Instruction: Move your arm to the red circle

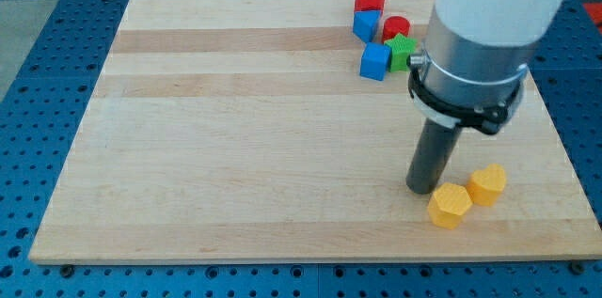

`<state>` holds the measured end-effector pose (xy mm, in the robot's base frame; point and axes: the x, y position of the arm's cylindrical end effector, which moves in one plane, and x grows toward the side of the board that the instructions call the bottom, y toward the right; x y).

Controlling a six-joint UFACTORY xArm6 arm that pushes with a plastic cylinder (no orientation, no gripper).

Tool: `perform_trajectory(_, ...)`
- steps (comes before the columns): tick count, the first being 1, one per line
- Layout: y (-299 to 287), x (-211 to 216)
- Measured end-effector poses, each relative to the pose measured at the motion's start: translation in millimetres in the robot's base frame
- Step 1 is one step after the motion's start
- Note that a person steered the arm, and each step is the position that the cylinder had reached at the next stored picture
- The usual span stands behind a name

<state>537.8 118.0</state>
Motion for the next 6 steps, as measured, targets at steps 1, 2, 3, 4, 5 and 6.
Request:
perform_trajectory(1,0,-50)
perform_trajectory(2,9,-100)
perform_trajectory(3,38,-157)
perform_trajectory(4,74,-192)
perform_trajectory(5,75,-234)
perform_trajectory(6,39,-256)
